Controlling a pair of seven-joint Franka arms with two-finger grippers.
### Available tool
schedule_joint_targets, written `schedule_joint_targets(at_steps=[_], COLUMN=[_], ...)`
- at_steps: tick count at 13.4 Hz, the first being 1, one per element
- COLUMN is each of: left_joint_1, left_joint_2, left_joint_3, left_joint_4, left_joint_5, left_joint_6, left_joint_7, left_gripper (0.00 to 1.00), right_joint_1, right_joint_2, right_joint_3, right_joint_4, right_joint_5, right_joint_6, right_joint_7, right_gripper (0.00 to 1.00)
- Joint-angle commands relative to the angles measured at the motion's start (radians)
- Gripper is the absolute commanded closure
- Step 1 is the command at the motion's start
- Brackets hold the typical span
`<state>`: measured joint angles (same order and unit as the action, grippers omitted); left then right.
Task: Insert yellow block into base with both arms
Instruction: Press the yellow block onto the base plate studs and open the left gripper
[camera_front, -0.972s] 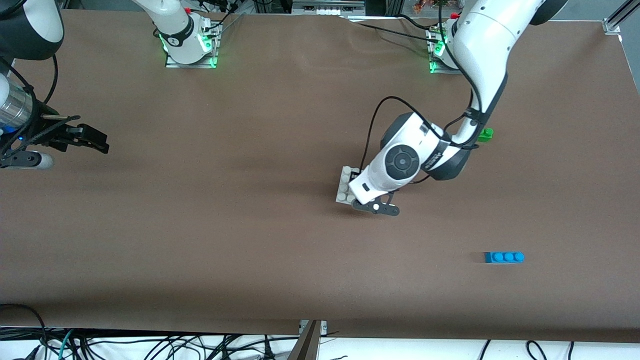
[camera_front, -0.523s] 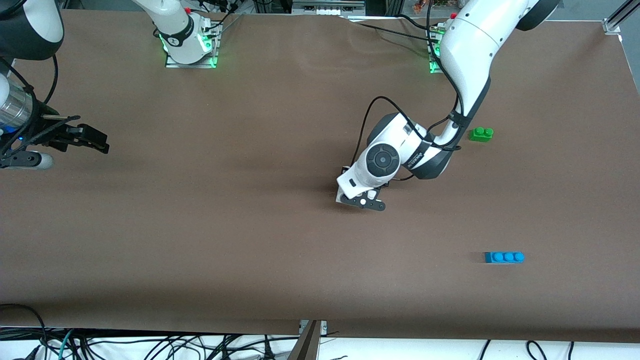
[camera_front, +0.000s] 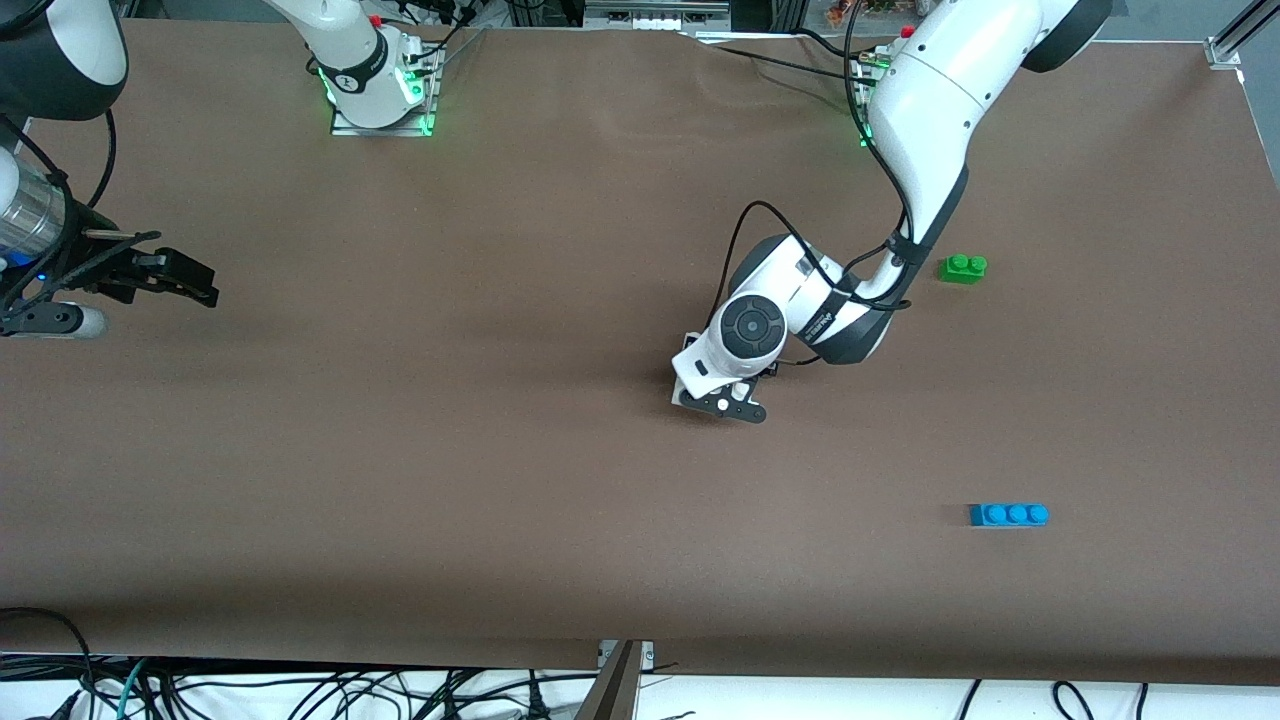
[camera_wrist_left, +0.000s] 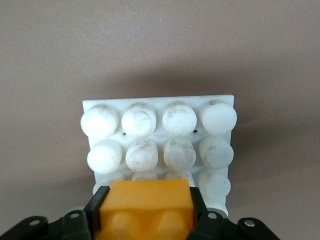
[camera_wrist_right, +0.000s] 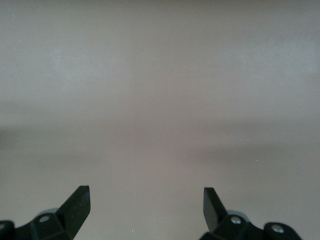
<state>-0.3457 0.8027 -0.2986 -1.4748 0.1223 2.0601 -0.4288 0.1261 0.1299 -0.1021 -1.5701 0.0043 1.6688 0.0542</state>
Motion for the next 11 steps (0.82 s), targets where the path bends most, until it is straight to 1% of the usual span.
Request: schedule_joint_targets(at_steps=[1, 7, 9, 10, 11], left_joint_1=[-0.024, -0.026, -0.026, -0.026, -0.024], left_joint_2=[0.016, 0.036, 0.035, 0.035, 0.032], left_joint_3=[0.009, 0.01, 0.009, 0.009, 0.009], left_joint_4=[0.007, 0.004, 0.004, 0.004, 0.004], left_joint_5=[0.028, 0.03, 0.03, 0.028, 0.028], left_joint_6=[0.014, 0.058, 0.058, 0.057, 0.054], left_joint_7=[-0.04, -0.048, -0.048, -0.051, -0.063], left_gripper=[0.89, 0.9, 0.87, 0.75, 0.23], right_joint_1=[-0.005, -0.005, -0.005, -0.005, -0.005], right_joint_2=[0.005, 0.005, 0.005, 0.005, 0.005], right_joint_3=[-0.001, 0.001, 0.001, -0.001, -0.001], right_joint_4=[0.018, 0.018, 0.018, 0.018, 0.018], right_joint_5=[0.013, 0.013, 0.013, 0.013, 0.013], right_joint_6=[-0.006, -0.006, -0.006, -0.004, -0.006], right_joint_7=[-0.013, -0.013, -0.013, -0.013, -0.013], right_gripper=[0.0, 0.0, 0.0, 0.0, 0.0])
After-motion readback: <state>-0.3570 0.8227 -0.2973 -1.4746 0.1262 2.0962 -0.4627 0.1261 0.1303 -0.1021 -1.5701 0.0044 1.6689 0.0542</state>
